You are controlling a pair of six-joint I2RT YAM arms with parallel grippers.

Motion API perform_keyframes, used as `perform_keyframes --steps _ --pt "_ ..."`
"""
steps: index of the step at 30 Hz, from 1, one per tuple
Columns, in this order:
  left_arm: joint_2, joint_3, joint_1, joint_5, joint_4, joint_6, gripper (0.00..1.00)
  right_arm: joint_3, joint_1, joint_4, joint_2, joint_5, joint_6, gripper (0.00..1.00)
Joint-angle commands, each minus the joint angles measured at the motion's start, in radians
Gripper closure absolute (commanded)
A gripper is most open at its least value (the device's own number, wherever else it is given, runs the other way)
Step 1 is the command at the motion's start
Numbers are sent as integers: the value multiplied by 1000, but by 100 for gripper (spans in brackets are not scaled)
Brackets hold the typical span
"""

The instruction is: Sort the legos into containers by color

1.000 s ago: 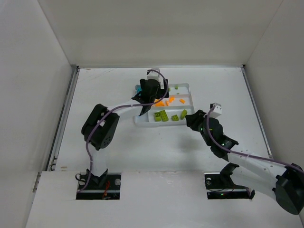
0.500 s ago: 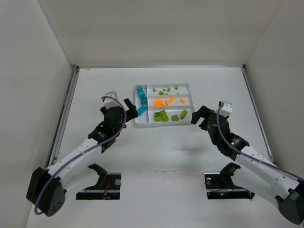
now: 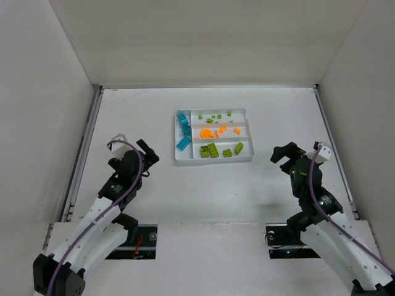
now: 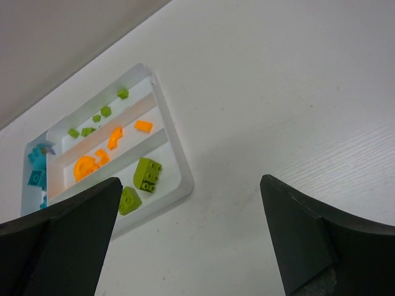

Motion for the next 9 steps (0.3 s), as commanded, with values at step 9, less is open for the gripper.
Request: perform_keyframes --steps 9 --pt "112 -6 -1 -25 13 -7 0 -4 -24 73 150 -17 -14 0"
